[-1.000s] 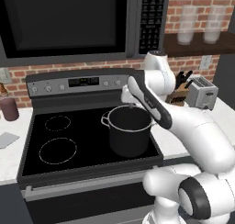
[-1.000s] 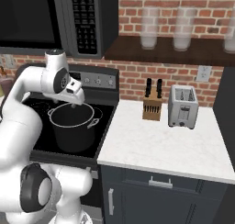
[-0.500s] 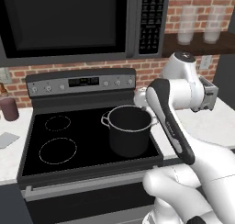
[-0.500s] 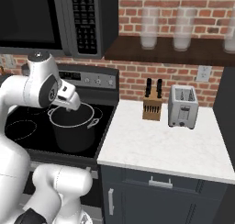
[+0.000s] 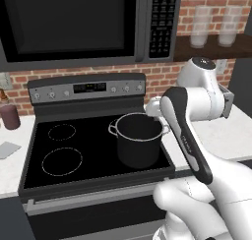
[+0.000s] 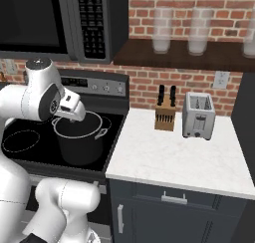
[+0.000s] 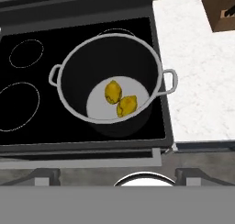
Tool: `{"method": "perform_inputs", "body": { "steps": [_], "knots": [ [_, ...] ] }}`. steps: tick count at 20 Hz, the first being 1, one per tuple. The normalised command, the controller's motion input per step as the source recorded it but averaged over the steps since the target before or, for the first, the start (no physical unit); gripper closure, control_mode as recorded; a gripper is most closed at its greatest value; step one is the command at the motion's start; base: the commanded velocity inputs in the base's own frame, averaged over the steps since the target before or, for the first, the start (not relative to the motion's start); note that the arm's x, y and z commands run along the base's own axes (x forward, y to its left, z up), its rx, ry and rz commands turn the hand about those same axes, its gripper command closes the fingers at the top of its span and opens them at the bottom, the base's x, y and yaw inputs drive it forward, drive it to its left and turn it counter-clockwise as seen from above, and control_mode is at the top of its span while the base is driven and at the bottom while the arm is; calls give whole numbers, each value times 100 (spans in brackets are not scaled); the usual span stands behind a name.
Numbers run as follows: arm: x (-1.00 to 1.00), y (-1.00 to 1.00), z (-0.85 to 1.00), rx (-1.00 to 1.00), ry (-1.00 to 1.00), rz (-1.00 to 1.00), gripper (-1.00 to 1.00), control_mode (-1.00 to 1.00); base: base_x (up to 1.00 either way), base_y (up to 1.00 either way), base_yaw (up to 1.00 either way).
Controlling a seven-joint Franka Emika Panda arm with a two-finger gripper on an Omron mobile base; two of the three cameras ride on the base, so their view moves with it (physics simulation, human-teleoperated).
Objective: Put the lemon and lemon in the pot. Retrieve the spatula and lightly stir the vegetables in the pot.
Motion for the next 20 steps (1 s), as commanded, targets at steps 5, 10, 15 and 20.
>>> {"method": "perform_inputs", "body": {
  "steps": [5,10,15,20],
  "knots": [
    [-3,3,-1,0,0,0,-100,-100,0,0,0],
    [-10,35,-6,0,0,2,-100,100,-15,40,0],
    [0,0,0,0,0,0,-100,100,-31,100,0],
    [0,0,0,0,0,0,-100,100,-14,100,0]
  ]
}}
